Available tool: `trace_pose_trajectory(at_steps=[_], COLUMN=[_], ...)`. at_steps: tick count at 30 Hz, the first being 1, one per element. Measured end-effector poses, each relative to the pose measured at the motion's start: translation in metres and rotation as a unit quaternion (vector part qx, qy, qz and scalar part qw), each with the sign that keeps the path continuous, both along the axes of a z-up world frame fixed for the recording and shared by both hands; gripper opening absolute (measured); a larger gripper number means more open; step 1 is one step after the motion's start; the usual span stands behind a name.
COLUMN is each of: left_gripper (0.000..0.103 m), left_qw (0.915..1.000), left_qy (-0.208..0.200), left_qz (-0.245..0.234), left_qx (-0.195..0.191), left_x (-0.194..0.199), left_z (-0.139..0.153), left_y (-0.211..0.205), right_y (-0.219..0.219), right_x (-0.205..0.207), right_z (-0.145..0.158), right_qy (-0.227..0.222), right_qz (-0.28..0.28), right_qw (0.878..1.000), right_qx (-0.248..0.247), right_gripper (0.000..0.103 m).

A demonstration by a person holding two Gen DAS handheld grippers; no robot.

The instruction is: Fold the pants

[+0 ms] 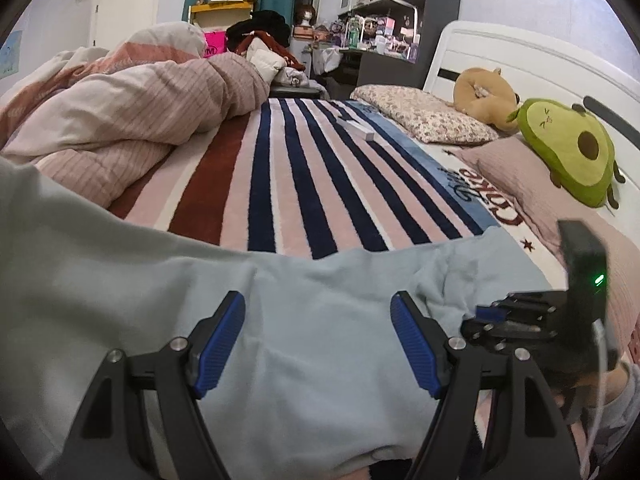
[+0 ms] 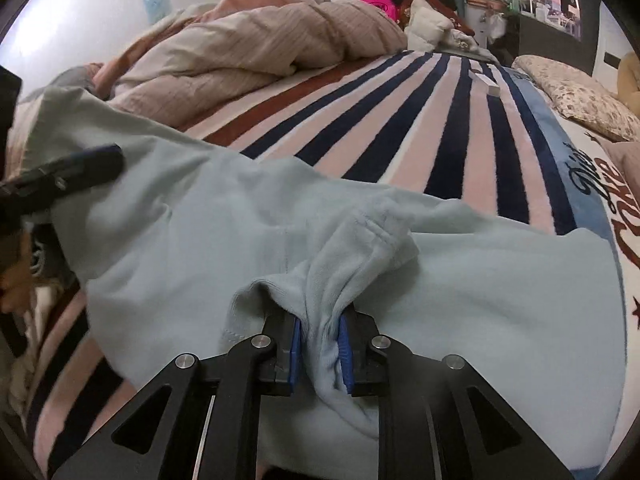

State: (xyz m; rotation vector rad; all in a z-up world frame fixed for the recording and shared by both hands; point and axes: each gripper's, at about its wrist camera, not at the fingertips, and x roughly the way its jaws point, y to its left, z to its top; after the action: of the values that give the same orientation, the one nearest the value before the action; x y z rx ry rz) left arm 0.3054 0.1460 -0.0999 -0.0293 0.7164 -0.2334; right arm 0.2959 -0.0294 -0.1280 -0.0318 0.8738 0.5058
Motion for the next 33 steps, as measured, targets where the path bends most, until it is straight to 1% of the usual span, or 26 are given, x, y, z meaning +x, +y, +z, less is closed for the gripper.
trace_pose_trajectory(at_steps=[2, 3, 4, 5, 6, 7, 9, 10, 11, 12, 13, 15, 18, 19, 20, 21, 22, 23, 25, 27, 28, 29, 30, 31, 32, 33], left_gripper=[0.072, 0.072, 0.072, 0.072, 0.072, 0.072, 0.072, 0.072, 0.072, 0.072, 0.072, 0.072, 0.072, 0.072, 0.072, 0.072, 0.071, 0.066, 0.062, 0.049, 0.035, 0.020, 0.011, 0.008, 0.008, 0.008], left_qw=[0.9999, 0.9996, 0.9991, 0.9984, 0.9979, 0.9974, 0.9960, 0.9949, 0.9932, 0.9909, 0.9896, 0.9883, 0.9874, 0.9876, 0.9875, 0.9873, 0.9870, 0.9867, 0.9856, 0.9844, 0.9836, 0.9830, 0.9826, 0.9819, 0.9808, 0.9778], left_qy=[0.012, 0.019, 0.028, 0.035, 0.040, 0.045, 0.052, 0.057, 0.066, 0.078, 0.085, 0.098, 0.110, 0.109, 0.109, 0.108, 0.111, 0.112, 0.107, 0.102, 0.102, 0.098, 0.085, 0.060, 0.025, -0.007], left_qz=[-0.008, -0.013, -0.020, -0.027, -0.034, -0.043, -0.065, -0.074, -0.084, -0.095, -0.102, -0.114, -0.112, -0.104, -0.101, -0.103, -0.108, -0.110, -0.117, -0.125, -0.131, -0.134, -0.130, -0.120, -0.098, -0.072], left_qx=[-0.006, -0.015, -0.026, -0.034, -0.037, -0.036, -0.035, -0.039, -0.047, -0.055, -0.054, -0.029, 0.022, 0.043, 0.054, 0.054, 0.044, 0.042, 0.059, 0.070, 0.071, 0.079, 0.102, 0.134, 0.167, 0.197], left_x=[0.003, 0.004, 0.004, 0.004, 0.004, 0.002, 0.000, 0.000, 0.001, 0.004, 0.006, 0.010, 0.014, 0.015, 0.015, 0.015, 0.015, 0.016, 0.015, 0.015, 0.015, 0.013, 0.011, 0.008, 0.005, 0.002], left_z=[-0.004, -0.005, -0.007, -0.008, -0.008, -0.009, -0.010, -0.010, -0.012, -0.015, -0.017, -0.024, -0.041, -0.046, -0.050, -0.054, -0.056, -0.057, -0.059, -0.061, -0.061, -0.061, -0.060, -0.056, -0.049, -0.042], left_y=[-0.005, -0.007, -0.009, -0.014, -0.019, -0.025, -0.038, -0.044, -0.050, -0.057, -0.062, -0.075, -0.088, -0.091, -0.092, -0.093, -0.094, -0.095, -0.102, -0.109, -0.113, -0.116, -0.118, -0.120, -0.118, -0.114], right_y=[-0.002, -0.004, -0.007, -0.011, -0.015, -0.017, -0.028, -0.031, -0.039, -0.047, -0.052, -0.069, -0.085, -0.090, -0.093, -0.096, -0.098, -0.100, -0.099, -0.098, -0.098, -0.099, -0.100, -0.100, -0.102, -0.103], right_x=[-0.003, -0.006, -0.010, -0.013, -0.016, -0.019, -0.024, -0.026, -0.027, -0.027, -0.026, -0.025, -0.024, -0.023, -0.023, -0.021, -0.021, -0.021, -0.020, -0.020, -0.021, -0.021, -0.020, -0.020, -0.020, -0.020], right_z=[0.004, 0.006, 0.009, 0.010, 0.013, 0.016, 0.024, 0.025, 0.027, 0.028, 0.028, 0.026, 0.023, 0.022, 0.023, 0.025, 0.026, 0.026, 0.027, 0.027, 0.026, 0.026, 0.026, 0.026, 0.026, 0.027], right_qy=[0.007, 0.007, 0.006, 0.007, 0.010, 0.009, -0.012, -0.020, -0.032, -0.035, -0.034, -0.032, -0.028, -0.026, -0.025, -0.024, -0.024, -0.023, -0.023, -0.022, -0.021, -0.021, -0.021, -0.021, -0.020, -0.021], right_qz=[0.015, 0.022, 0.025, 0.028, 0.034, 0.037, 0.024, 0.014, -0.002, -0.010, -0.015, -0.033, -0.059, -0.065, -0.068, -0.072, -0.074, -0.075, -0.077, -0.077, -0.077, -0.080, -0.081, -0.083, -0.086, -0.089], right_qw=[1.000, 1.000, 1.000, 1.000, 0.999, 0.999, 1.000, 1.000, 0.999, 0.999, 0.999, 0.998, 0.997, 0.997, 0.997, 0.997, 0.997, 0.997, 0.997, 0.997, 0.997, 0.996, 0.996, 0.996, 0.996, 0.996], right_qx=[-0.010, -0.007, -0.002, 0.007, 0.012, 0.012, -0.002, -0.011, -0.031, -0.039, -0.039, -0.036, -0.036, -0.029, -0.022, -0.013, -0.004, 0.002, 0.008, 0.011, 0.012, 0.014, 0.016, 0.017, 0.019, 0.022], right_gripper=[0.016, 0.018, 0.027, 0.039, 0.043, 0.045, 0.045, 0.045, 0.045, 0.045, 0.045, 0.045, 0.045, 0.045, 0.045, 0.045, 0.045, 0.045, 0.045, 0.045, 0.045, 0.045, 0.045, 0.045, 0.045, 0.045])
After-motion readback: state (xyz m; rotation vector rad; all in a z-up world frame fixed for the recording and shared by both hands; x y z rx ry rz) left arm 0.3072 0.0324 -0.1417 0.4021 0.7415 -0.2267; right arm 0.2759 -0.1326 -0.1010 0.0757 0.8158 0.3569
